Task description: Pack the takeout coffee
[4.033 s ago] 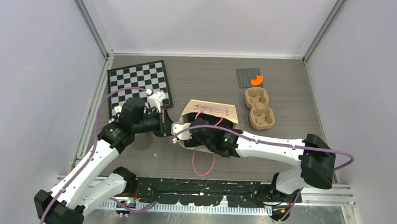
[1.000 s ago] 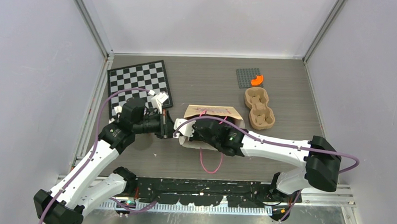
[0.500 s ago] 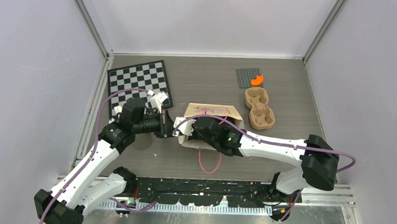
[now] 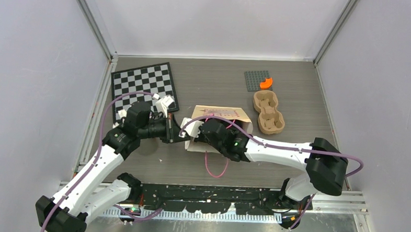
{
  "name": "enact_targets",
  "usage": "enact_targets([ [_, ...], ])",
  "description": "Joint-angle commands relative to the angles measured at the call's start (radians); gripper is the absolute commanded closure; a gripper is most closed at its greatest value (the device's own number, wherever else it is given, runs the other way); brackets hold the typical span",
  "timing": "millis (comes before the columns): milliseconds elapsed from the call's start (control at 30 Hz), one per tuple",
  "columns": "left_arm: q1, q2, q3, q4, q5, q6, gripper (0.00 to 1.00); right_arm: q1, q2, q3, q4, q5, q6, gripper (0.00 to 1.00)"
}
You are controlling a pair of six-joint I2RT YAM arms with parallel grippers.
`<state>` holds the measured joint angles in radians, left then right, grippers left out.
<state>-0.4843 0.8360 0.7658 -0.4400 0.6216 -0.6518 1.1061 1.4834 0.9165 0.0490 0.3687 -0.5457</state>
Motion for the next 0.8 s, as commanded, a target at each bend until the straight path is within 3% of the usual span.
enact_targets([
  [0,-0.011,-0.003,0.004,0.052,0.074,-0.023,1.0,-0.021,0.024,-0.005,0.049,0.039,0.02,0.8],
  [600,-0.01,0.02,0.017,0.059,0.069,-0.023,1.0,-0.043,0.021,-0.013,0.058,0.03,0.044,0.8],
  [767,-0.011,0.035,0.034,0.055,0.065,-0.012,1.0,-0.045,-0.007,0.044,0.001,0.032,0.053,0.75],
])
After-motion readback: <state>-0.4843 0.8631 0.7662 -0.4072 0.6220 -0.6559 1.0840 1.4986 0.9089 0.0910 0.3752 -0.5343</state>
